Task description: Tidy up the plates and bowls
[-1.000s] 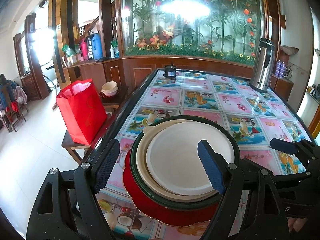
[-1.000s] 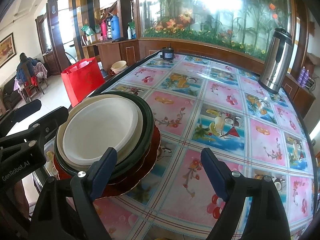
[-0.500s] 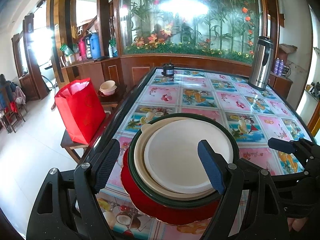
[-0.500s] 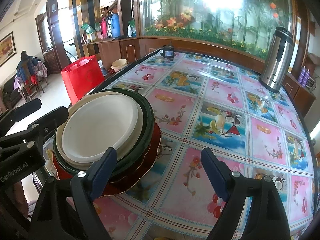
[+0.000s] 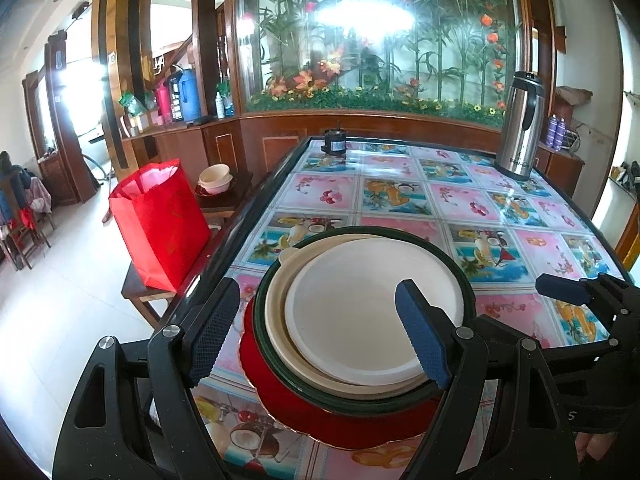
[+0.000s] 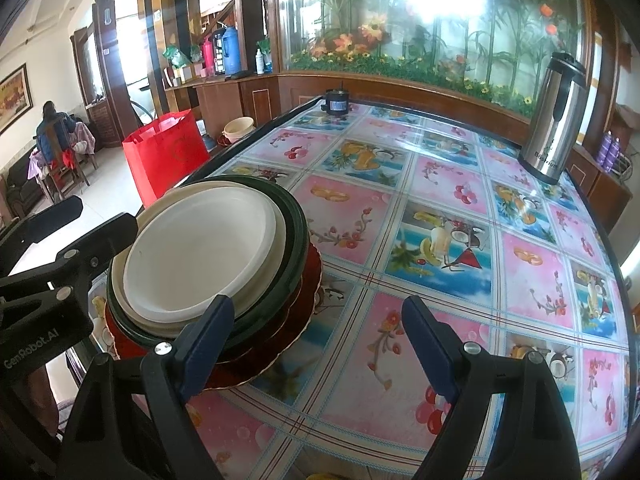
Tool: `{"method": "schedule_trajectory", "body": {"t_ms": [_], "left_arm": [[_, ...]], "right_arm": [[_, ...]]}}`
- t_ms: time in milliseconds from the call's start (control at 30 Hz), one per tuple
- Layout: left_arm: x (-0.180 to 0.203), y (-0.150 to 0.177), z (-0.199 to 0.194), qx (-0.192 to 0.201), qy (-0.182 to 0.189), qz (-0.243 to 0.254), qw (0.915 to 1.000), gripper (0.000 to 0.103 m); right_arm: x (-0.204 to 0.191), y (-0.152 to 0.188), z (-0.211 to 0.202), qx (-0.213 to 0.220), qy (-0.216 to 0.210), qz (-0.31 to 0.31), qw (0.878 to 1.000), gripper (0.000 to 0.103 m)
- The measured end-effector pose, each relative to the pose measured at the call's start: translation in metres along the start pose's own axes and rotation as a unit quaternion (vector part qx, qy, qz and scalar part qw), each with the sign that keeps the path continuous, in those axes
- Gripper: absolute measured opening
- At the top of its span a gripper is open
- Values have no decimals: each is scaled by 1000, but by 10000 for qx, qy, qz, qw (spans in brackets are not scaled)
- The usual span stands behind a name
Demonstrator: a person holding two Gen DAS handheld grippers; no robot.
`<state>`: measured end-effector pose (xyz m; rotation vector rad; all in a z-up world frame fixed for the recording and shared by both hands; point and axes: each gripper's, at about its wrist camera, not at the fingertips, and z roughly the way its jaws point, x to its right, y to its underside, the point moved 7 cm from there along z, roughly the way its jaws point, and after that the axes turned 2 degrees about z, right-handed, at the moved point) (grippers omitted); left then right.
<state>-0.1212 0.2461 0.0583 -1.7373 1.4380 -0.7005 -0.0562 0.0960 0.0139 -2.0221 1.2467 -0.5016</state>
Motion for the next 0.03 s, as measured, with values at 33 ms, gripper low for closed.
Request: {"method": "schedule_trajectory", "body": {"t_ms": [33], "left_arm": [[1, 0, 0, 8, -3, 15, 10000, 81]], "right_arm": [[1, 0, 0, -4, -1, 9, 10000, 86]]}}
